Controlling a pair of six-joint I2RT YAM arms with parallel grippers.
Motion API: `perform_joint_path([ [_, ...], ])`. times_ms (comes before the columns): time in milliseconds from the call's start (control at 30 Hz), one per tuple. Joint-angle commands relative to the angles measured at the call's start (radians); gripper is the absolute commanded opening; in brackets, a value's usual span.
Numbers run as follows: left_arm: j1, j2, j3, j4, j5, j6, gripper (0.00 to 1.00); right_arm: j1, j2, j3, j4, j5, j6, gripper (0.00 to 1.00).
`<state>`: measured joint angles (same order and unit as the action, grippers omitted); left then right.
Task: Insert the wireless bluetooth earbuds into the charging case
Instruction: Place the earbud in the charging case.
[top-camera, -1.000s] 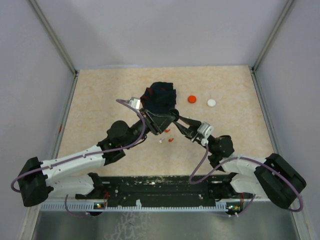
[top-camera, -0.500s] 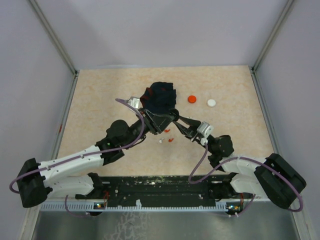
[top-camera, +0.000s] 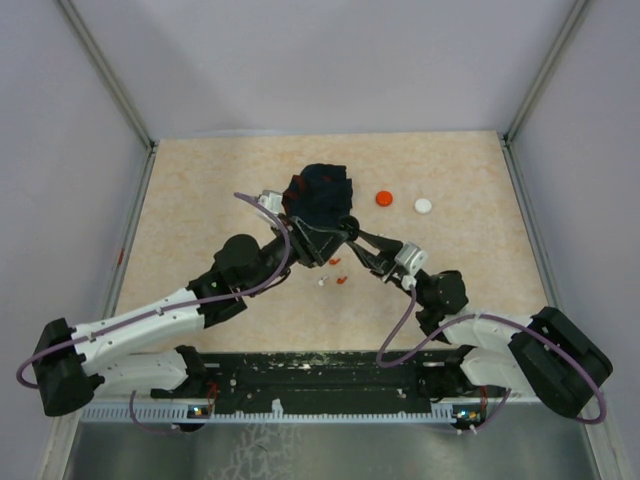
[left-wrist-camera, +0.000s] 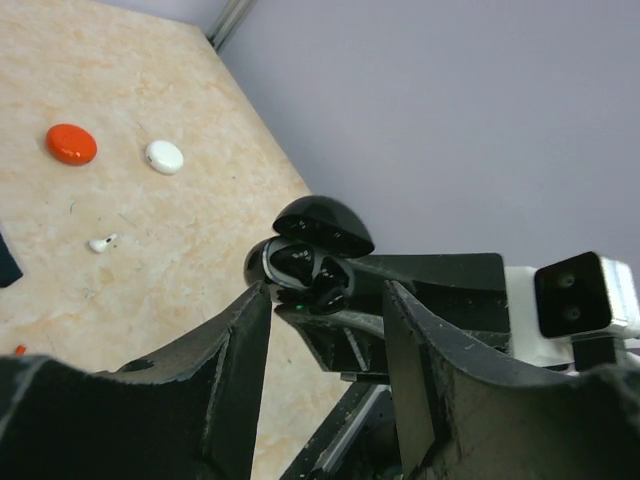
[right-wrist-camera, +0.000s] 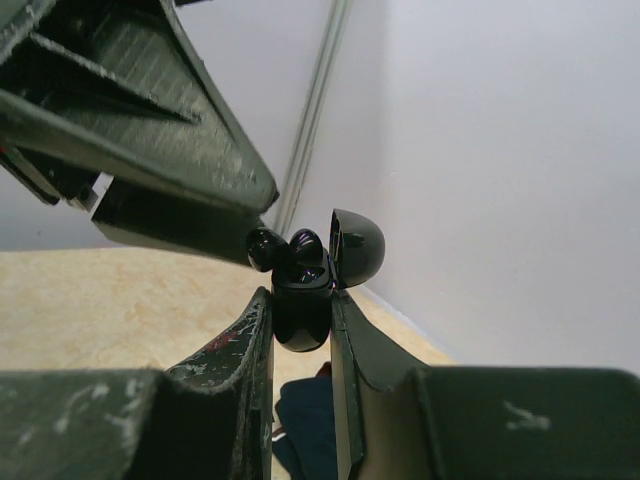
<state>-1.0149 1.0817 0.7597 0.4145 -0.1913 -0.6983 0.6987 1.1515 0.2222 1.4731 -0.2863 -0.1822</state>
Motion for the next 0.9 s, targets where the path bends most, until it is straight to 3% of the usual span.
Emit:
perform_joint_path([
  [0, -0.001, 0.002, 0.025, -0.058, 0.037, 0.023, 0.54, 0.014, -0.02, 0.008, 0.088, -0.006, 0.011, 0.0],
  [400, -0.001, -0.008, 0.032, -0.025, 0.102, 0.048, 0.54, 0.013, -0.006, 0.002, 0.093, 0.009, 0.015, 0.0],
  [867, 0.002, -0.035, 0.018, 0.046, 0.089, 0.11, 0.66, 0.013, -0.028, 0.02, 0.018, 0.006, 0.041, 0.0],
])
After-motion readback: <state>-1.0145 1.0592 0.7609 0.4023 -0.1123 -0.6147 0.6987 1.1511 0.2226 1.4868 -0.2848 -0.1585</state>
